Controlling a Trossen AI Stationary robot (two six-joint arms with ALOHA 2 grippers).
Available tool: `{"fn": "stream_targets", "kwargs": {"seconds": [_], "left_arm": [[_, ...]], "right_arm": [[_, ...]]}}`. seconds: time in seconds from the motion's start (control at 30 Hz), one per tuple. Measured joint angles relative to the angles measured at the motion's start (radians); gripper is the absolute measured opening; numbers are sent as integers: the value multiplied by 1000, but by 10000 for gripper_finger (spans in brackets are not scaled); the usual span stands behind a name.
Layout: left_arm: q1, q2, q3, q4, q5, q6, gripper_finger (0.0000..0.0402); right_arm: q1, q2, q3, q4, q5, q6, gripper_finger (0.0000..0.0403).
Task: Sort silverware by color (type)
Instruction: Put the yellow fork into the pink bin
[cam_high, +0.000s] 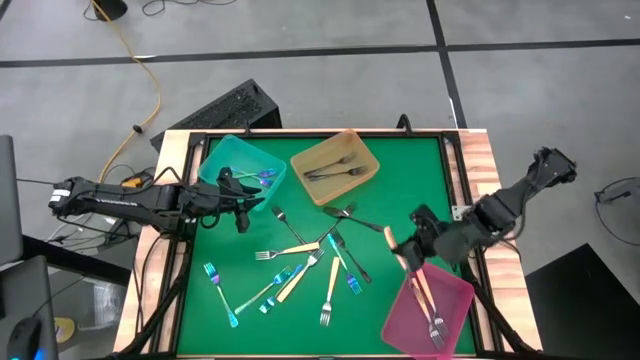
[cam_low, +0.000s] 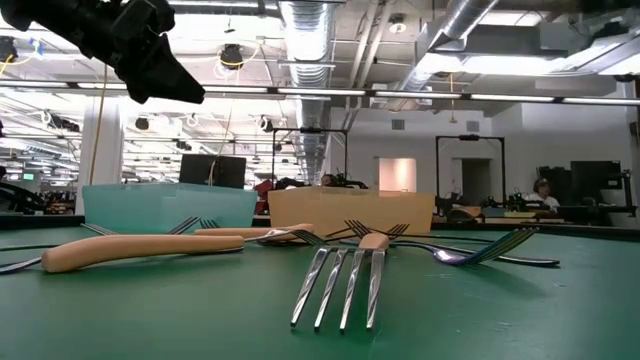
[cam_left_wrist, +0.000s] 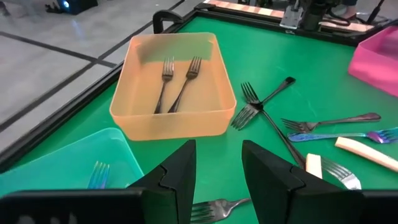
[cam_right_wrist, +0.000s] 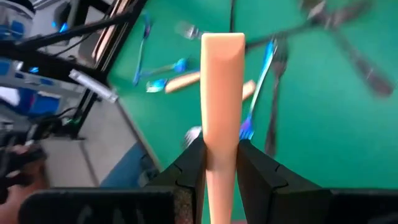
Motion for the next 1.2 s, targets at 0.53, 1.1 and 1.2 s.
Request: {"fn": "stream_targets", "kwargs": {"seconds": [0.53,1.1,1.2], "left_arm": [[0,0,0,-61,-17,-43,114],[0,0,0,-64,-43,32,114],[0,0,0,-64,-43,31,114]], "right_arm": [[366,236,0,-36,199,715,99],[424,381,0,25,157,867,100],[427,380,0,-23,79,875,100]]}}
